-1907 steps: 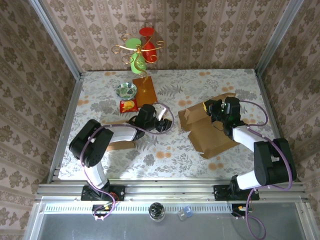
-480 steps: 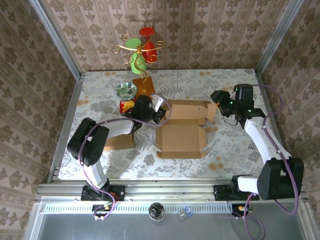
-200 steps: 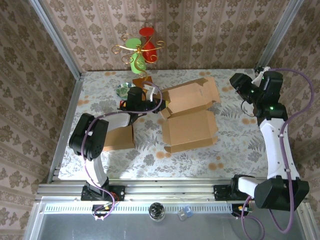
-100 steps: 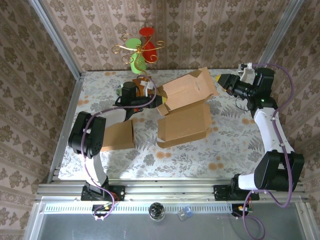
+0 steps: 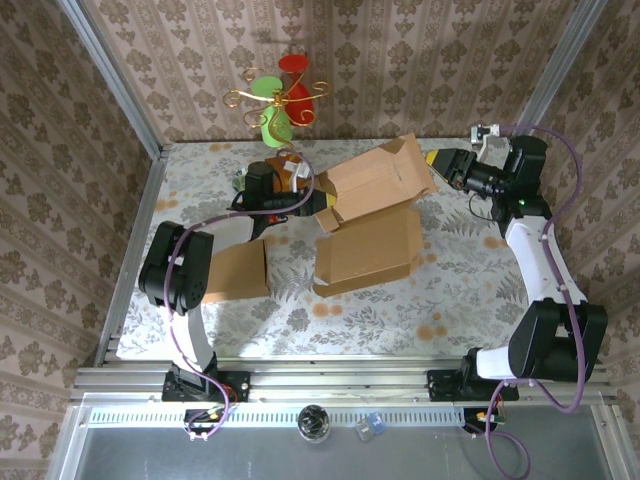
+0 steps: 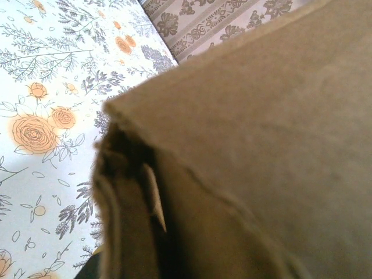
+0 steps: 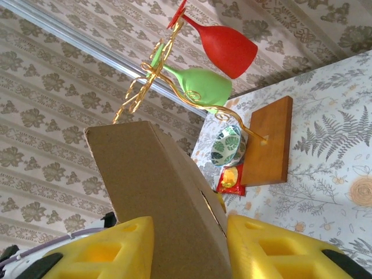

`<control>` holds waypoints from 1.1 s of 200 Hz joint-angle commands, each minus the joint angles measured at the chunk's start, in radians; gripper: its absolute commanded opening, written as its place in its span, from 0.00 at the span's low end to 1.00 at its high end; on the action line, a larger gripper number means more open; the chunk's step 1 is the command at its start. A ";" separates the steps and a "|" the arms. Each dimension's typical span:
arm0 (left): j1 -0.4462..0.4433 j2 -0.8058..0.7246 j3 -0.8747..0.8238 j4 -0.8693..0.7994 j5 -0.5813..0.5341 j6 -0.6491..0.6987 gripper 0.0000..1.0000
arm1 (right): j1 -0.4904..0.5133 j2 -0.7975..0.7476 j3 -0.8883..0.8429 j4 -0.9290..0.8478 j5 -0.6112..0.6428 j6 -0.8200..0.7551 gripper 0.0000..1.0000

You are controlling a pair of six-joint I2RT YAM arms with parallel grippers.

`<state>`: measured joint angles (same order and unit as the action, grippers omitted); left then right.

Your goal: Fold the paper box

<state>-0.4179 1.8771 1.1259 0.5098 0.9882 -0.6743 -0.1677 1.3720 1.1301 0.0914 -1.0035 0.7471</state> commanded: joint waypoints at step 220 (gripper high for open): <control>-0.009 -0.005 0.028 -0.035 0.006 0.019 0.00 | 0.154 -0.013 0.068 -0.314 0.163 -0.266 0.40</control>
<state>-0.4191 1.8771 1.1259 0.4789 0.9798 -0.6788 -0.0288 1.4086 1.1465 -0.0620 -0.9497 0.6022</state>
